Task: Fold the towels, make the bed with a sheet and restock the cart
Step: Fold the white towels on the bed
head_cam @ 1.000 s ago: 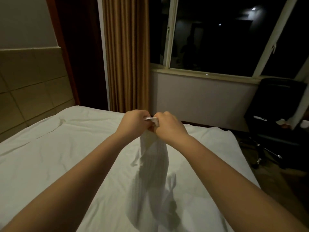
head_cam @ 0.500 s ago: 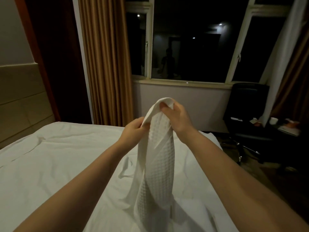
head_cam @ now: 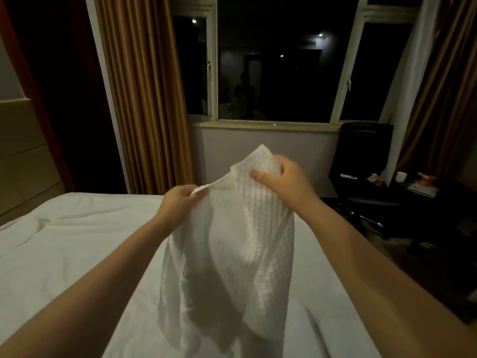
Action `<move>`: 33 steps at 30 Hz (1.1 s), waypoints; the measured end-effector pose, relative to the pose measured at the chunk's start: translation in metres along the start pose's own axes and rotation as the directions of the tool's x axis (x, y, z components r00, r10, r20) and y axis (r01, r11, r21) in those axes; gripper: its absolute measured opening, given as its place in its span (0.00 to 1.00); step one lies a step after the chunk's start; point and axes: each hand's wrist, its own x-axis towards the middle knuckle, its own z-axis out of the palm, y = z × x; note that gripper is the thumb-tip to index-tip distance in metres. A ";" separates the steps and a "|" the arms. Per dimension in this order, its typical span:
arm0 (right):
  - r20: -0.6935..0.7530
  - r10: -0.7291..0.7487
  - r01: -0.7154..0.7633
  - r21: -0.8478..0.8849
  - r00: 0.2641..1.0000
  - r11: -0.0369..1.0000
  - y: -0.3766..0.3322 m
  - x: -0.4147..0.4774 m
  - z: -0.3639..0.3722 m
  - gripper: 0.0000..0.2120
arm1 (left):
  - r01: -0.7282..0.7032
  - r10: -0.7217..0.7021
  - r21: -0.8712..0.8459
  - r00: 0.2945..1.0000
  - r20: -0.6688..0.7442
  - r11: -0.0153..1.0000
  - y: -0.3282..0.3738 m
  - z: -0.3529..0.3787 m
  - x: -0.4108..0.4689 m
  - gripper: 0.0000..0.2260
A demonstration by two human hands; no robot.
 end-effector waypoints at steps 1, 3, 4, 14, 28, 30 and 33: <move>0.040 0.003 0.000 -0.078 0.999 0.997 0.000 -0.001 0.002 0.10 | -0.027 0.027 0.059 1.000 0.009 0.998 0.008 -0.002 0.000 0.17; 0.136 0.015 0.007 -0.158 0.991 0.987 -0.004 -0.004 0.011 0.16 | -0.078 0.074 0.153 0.997 0.028 0.985 0.023 -0.001 0.000 0.19; 0.205 0.026 0.011 -0.178 0.978 0.984 -0.007 -0.005 0.018 0.23 | -0.098 0.091 0.185 0.995 0.043 0.978 0.031 0.001 -0.001 0.21; 0.312 0.015 0.051 -0.202 0.950 0.978 -0.009 0.007 0.061 0.11 | -0.126 0.122 0.019 0.984 0.127 0.992 0.035 -0.007 -0.010 0.12; -0.359 -0.049 0.068 0.039 0.932 0.997 -0.004 0.047 0.028 0.11 | 0.104 -0.106 0.025 0.979 0.171 0.994 -0.071 0.005 -0.029 0.16; -0.332 -0.026 0.035 0.020 0.943 0.999 0.005 0.046 0.026 0.11 | 0.118 -0.117 0.001 0.982 0.145 0.993 -0.071 0.010 -0.031 0.16; -0.217 -0.019 0.004 -0.070 0.976 0.998 0.008 0.038 0.024 0.06 | 0.104 -0.090 -0.123 0.989 0.118 0.987 -0.051 0.015 -0.033 0.17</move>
